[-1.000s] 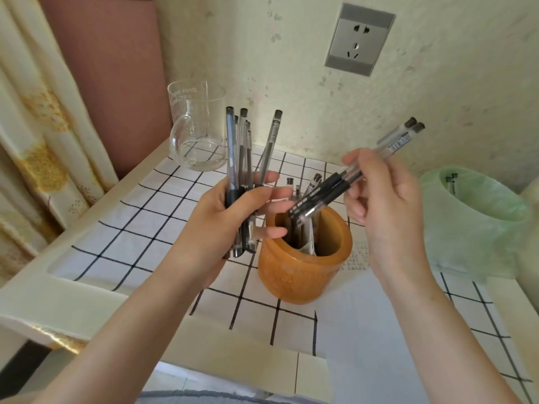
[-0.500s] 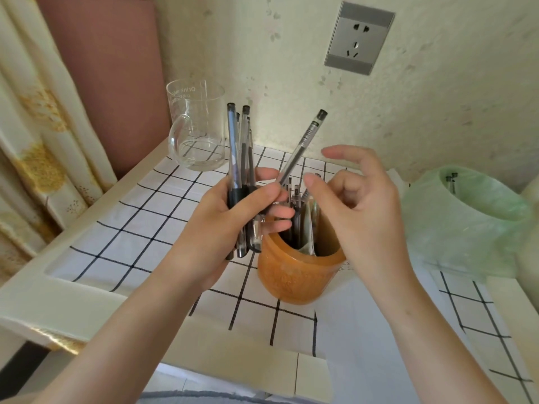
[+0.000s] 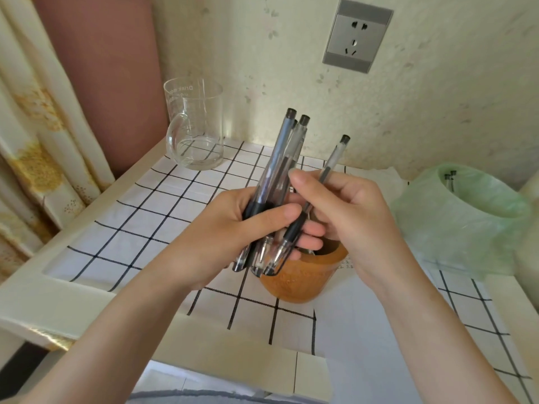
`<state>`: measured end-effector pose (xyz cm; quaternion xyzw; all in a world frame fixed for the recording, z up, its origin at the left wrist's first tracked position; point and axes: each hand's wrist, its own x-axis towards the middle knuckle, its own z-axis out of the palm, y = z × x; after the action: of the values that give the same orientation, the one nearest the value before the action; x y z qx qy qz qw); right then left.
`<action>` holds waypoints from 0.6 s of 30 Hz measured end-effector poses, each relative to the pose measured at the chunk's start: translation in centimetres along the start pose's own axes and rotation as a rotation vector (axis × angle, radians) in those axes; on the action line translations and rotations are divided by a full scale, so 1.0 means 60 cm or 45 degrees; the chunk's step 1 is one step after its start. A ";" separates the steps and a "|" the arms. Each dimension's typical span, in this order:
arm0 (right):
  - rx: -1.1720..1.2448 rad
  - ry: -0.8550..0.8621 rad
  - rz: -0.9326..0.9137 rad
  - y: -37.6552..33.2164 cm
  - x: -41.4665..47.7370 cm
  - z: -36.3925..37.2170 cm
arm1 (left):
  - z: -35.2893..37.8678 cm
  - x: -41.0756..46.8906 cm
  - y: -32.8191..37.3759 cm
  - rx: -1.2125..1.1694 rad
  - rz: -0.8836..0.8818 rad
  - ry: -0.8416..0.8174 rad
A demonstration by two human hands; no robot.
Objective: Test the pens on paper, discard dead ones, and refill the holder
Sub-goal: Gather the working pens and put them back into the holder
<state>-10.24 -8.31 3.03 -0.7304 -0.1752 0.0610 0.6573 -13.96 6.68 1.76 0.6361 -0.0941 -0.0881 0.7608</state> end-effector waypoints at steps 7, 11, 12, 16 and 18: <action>-0.056 -0.023 -0.031 0.001 0.002 -0.005 | -0.004 0.003 -0.002 0.043 -0.014 -0.085; -0.153 -0.083 -0.065 0.004 -0.002 0.002 | -0.009 0.003 -0.010 0.106 -0.033 -0.084; -0.141 -0.066 -0.089 0.004 -0.002 0.002 | -0.008 0.003 -0.010 0.087 -0.014 -0.080; 0.054 0.148 -0.178 -0.001 0.007 -0.011 | -0.015 0.007 -0.008 -0.060 0.060 0.170; 0.091 0.268 -0.186 0.002 0.013 -0.021 | -0.020 0.011 -0.013 -0.072 0.067 0.342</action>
<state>-9.12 -9.24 3.20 -0.6942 -0.1559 -0.0578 0.7003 -13.01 7.54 0.81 0.6179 -0.0055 0.0154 0.7861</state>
